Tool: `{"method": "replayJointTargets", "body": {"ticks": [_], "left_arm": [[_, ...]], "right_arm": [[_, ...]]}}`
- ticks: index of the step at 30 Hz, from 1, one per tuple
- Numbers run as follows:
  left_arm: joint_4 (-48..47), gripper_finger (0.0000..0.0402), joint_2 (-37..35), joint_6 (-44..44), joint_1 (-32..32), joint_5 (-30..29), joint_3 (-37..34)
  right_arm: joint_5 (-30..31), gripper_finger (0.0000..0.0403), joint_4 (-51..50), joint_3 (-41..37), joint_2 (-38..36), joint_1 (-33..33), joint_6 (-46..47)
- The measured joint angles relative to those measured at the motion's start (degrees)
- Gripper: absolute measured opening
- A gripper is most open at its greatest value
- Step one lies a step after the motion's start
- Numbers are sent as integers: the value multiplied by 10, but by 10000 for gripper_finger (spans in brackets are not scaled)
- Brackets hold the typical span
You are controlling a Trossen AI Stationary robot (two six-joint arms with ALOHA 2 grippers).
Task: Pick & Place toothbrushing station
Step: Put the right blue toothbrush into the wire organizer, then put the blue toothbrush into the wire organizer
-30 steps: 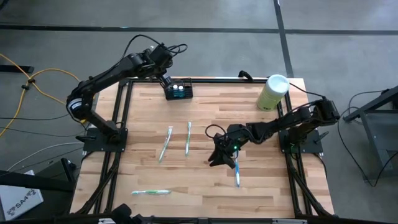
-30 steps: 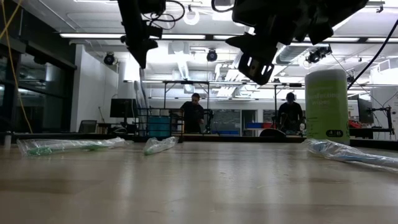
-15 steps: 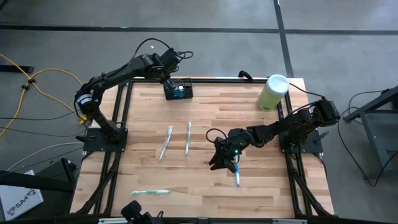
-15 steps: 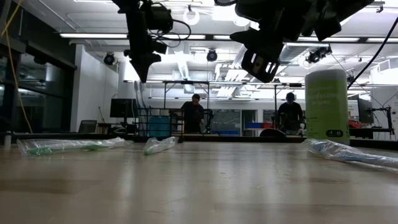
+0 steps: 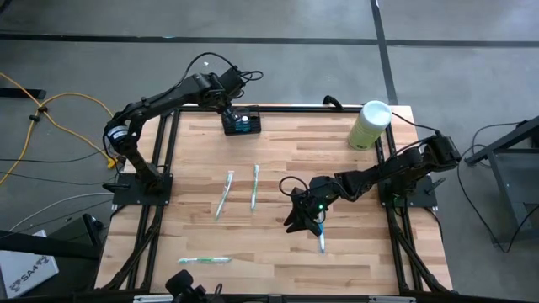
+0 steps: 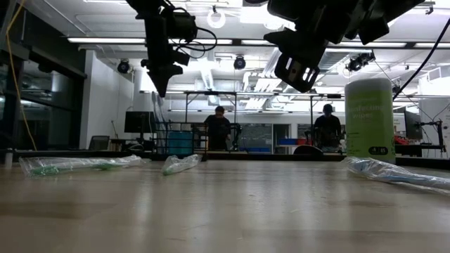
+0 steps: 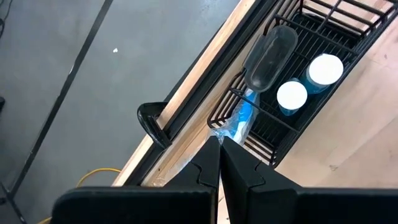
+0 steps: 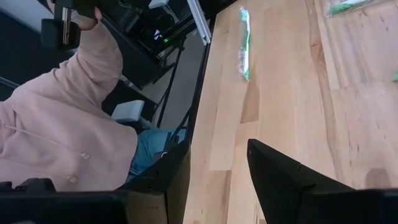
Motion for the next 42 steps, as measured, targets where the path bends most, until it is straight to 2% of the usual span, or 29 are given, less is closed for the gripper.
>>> {"method": "replayJointTargets", "body": {"ticks": [5, 15, 31, 36, 42], "left_arm": [[-1, 4, -3, 8, 0, -2, 0], [-1, 45, -22, 30, -5, -49, -1], [42, 47, -96, 51, -22, -49, -1], [41, 47, -121, 59, -44, -51, -1], [42, 47, -151, 83, -107, -42, -1]], "right_arm": [[0, 151, 0, 0, 0, 0, 0], [0, 151, 0, 0, 0, 0, -1], [0, 151, 0, 0, 0, 0, -1], [0, 151, 0, 0, 0, 0, -1], [0, 151, 0, 0, 0, 0, -2]]}}
